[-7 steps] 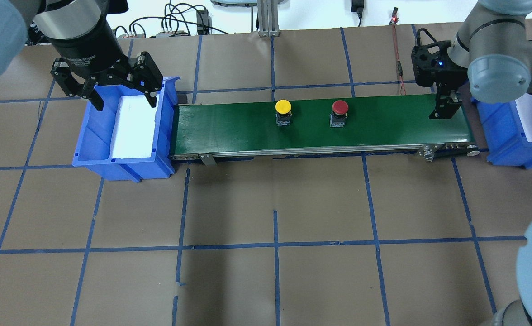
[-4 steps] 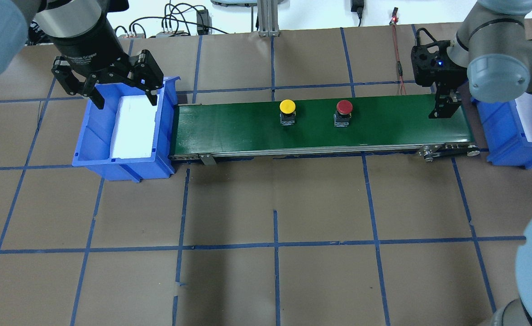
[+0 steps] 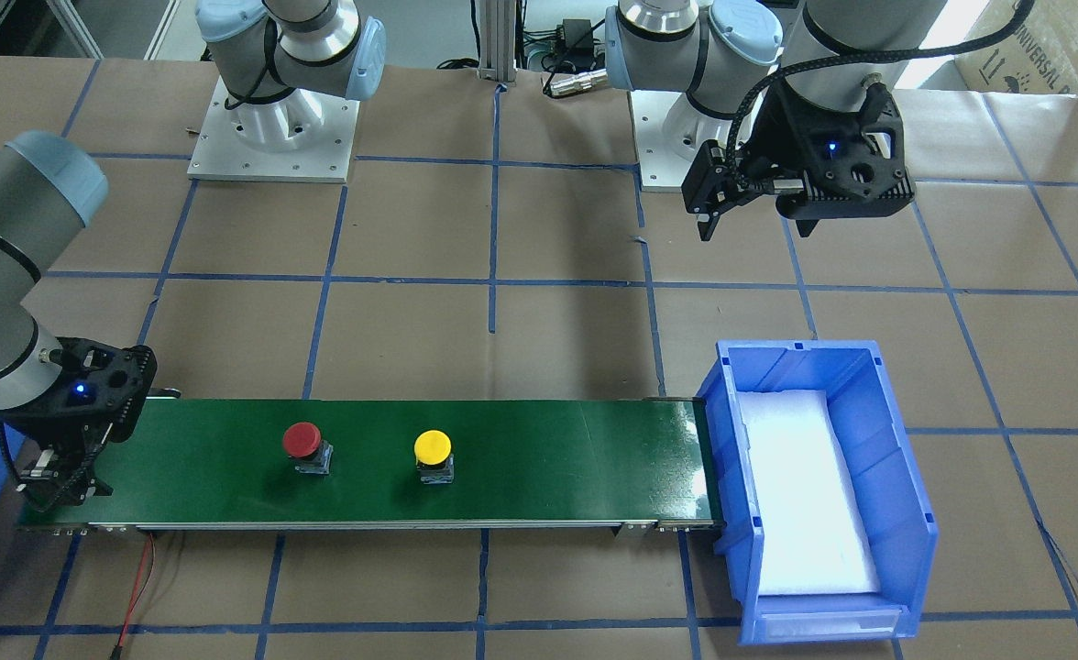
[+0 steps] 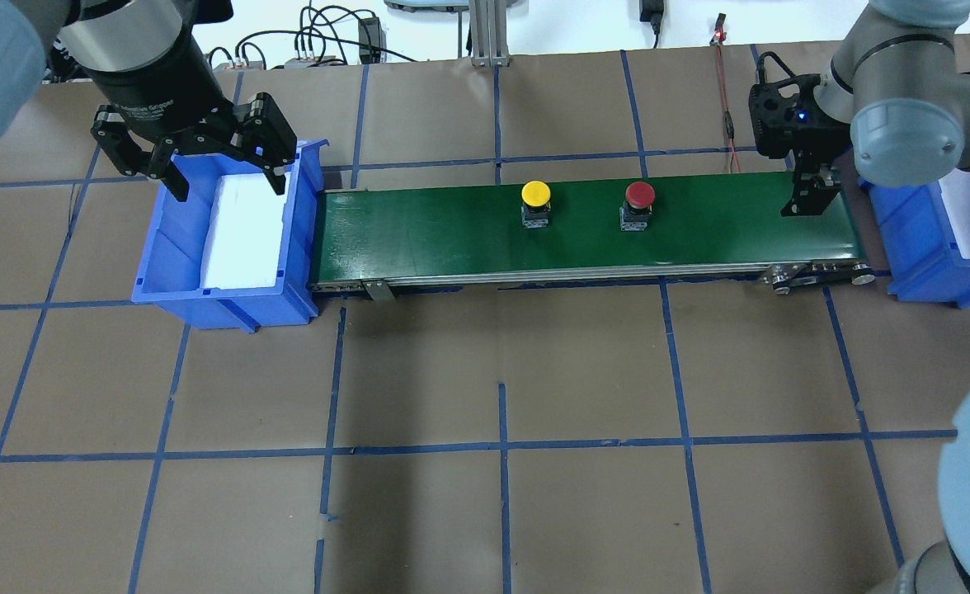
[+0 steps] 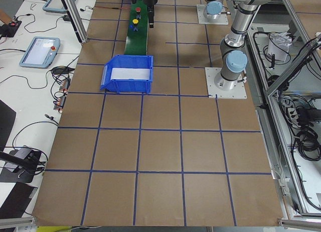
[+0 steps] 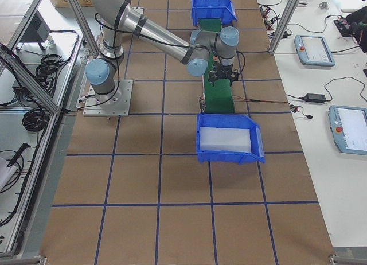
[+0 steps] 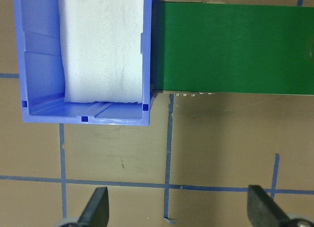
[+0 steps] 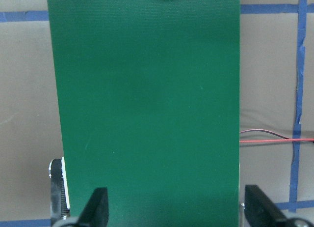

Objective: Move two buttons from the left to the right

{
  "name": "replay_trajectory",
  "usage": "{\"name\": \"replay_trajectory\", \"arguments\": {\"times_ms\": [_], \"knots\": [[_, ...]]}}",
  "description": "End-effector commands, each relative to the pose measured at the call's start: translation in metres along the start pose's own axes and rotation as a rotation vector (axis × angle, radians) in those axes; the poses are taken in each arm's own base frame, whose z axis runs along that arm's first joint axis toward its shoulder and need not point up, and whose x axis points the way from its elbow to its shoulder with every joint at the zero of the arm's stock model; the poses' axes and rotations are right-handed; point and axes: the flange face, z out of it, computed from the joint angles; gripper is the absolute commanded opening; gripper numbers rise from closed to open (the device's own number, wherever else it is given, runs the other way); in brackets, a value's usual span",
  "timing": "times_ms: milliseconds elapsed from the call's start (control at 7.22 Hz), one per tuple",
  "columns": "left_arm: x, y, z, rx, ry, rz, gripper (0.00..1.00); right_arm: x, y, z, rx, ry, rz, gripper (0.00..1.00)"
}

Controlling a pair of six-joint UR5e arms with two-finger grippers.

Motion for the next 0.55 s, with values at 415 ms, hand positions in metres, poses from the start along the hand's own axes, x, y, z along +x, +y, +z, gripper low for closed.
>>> {"name": "replay_trajectory", "arguments": {"times_ms": [415], "knots": [[0.0003,0.0023,-0.0019,0.004,0.000,0.001,1.00,0.0004,0.0013,0.0003,-0.003,0.000,-0.021,0.97]]}}
